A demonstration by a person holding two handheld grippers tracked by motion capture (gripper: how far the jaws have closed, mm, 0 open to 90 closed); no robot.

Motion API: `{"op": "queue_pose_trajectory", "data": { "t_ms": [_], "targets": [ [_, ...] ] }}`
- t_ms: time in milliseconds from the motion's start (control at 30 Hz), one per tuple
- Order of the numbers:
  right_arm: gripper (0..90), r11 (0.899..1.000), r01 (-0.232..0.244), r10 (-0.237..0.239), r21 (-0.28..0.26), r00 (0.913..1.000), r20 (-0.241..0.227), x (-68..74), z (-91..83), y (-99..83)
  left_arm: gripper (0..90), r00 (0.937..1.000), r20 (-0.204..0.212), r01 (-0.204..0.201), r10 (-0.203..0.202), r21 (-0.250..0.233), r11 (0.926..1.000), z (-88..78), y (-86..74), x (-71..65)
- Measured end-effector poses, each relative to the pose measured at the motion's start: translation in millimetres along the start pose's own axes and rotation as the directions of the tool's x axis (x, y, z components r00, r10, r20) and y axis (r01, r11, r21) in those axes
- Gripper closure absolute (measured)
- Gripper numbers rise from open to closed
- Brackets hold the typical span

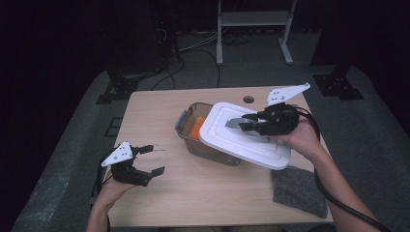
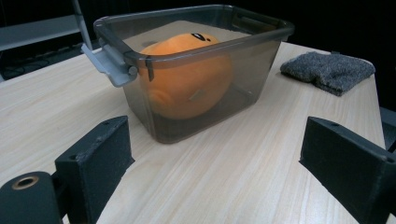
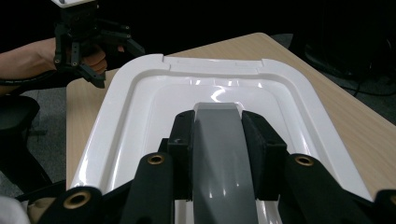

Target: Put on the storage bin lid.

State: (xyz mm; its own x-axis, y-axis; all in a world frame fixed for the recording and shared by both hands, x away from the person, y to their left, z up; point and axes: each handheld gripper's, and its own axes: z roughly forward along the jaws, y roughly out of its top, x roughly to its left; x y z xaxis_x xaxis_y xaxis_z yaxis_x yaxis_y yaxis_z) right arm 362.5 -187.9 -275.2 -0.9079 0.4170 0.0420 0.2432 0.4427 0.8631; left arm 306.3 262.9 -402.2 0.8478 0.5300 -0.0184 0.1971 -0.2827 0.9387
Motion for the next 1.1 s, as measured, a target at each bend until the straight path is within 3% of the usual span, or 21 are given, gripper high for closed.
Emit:
{"op": "queue_pose_trajectory", "data": {
  "t_ms": [400,1100],
  "targets": [
    [65.3,1.000,0.018,-0.018,0.005,0.9996,-0.023,-7.8,30.6,16.3,8.3,1.0000,0.006,0.007,-0.007,0.003,1.0000,1.7,-3.1,0.9],
    [65.2,0.998,0.051,-0.049,0.046,0.9982,-0.035,-26.2,76.2,29.2,8.3,1.0000,0.008,0.004,-0.004,0.002,1.0000,0.1,-2.6,1.1]
  ]
}}
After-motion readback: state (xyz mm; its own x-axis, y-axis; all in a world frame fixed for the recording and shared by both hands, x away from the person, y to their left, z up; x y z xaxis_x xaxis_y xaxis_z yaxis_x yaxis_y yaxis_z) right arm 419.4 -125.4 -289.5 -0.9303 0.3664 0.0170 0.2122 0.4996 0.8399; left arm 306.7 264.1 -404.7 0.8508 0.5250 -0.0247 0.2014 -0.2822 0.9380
